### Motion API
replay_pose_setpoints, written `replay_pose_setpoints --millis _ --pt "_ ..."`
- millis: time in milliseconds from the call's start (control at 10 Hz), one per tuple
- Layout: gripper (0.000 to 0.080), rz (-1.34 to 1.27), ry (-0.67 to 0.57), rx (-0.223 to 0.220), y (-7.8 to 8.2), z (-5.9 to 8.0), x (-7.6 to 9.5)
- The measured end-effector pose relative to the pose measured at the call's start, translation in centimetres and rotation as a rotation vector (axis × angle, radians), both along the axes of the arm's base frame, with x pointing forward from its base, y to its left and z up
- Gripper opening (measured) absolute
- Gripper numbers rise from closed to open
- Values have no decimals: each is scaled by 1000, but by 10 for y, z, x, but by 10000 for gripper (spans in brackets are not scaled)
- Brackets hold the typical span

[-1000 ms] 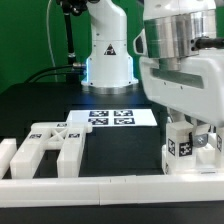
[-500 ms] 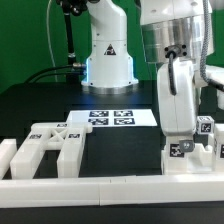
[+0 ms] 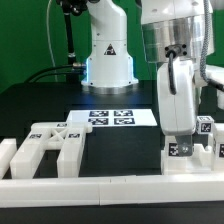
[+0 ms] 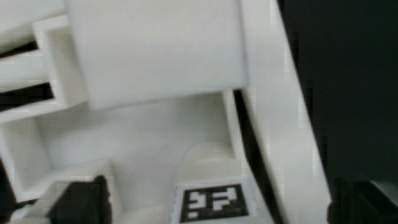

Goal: Assemble chair

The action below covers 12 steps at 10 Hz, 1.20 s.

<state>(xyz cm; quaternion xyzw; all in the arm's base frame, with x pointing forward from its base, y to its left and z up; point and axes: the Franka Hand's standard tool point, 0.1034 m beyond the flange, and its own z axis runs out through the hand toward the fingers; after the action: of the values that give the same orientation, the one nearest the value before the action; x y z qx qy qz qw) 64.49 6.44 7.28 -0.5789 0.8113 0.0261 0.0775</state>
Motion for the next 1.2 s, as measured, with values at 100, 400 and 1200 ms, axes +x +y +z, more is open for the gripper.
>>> replay_pose_setpoints --millis 100,400,1200 --pt "630 31 -17 2 3 10 3" --pt "649 101 -51 19 18 51 9" --pt "649 265 -50 12 18 52 -2"
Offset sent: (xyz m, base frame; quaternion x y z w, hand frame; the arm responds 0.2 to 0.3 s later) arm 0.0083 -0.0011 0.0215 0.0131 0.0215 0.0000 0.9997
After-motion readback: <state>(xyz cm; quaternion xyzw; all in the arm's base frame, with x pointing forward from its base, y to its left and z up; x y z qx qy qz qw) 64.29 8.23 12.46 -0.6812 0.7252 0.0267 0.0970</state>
